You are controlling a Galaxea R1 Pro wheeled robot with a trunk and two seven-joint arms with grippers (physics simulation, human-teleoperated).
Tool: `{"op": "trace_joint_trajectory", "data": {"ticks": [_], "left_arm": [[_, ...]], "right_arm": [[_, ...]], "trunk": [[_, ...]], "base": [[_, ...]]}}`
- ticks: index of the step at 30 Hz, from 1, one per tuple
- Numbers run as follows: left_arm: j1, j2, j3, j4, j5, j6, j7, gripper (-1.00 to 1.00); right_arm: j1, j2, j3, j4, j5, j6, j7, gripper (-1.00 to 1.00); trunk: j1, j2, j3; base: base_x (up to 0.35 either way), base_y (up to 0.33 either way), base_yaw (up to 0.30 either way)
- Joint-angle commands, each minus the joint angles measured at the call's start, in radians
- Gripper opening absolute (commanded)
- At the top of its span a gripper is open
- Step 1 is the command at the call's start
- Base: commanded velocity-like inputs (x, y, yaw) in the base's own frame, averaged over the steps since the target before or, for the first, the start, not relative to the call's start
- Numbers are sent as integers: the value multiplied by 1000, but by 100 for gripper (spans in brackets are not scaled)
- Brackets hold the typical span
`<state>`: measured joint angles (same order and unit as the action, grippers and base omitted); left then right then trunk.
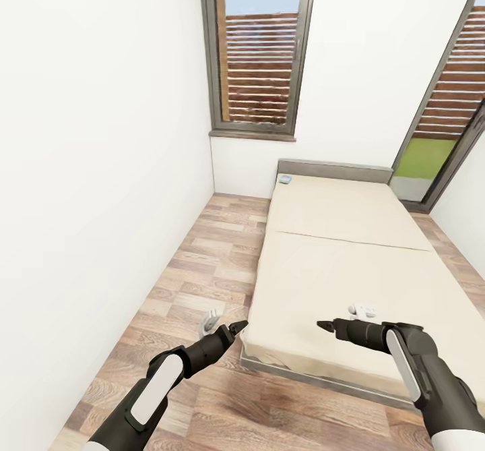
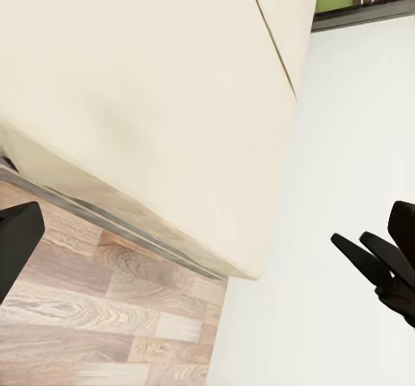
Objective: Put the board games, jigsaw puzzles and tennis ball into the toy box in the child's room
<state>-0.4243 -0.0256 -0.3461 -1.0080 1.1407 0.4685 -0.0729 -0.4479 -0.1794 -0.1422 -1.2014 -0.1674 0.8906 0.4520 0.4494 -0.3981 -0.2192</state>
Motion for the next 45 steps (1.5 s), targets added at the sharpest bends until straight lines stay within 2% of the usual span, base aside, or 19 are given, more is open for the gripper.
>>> {"op": "trace_joint_trajectory", "data": {"ticks": [1,4,13,30,45], "left_arm": [[-1,0,1,0,3,4,-1,100],[-1,-1,1,0,0,4,0,100],[-1,-2,0,0,-3,3,0,100],[-1,-4,-5,1,-5,2,2,100],[-1,-4,-3,2,-4,2,2,100]], "right_arm": [[-1,0,4,-2,-3,7,0,100],[0,0,22,-6,-4,8,0,100],[0,0,43,-8,-4,14,-2,100],[0,0,41,-40,-4,17,-4,100],[0,0,42,-44,-2,18,-6,100]], "trunk": [[1,-2,-1],[1,-2,1],[1,-2,11],[1,-2,20],[1,-2,23]], "base": [[0,0,-83],[0,0,-104],[7,0,-149],[157,46,-94],[125,80,-244]]}}
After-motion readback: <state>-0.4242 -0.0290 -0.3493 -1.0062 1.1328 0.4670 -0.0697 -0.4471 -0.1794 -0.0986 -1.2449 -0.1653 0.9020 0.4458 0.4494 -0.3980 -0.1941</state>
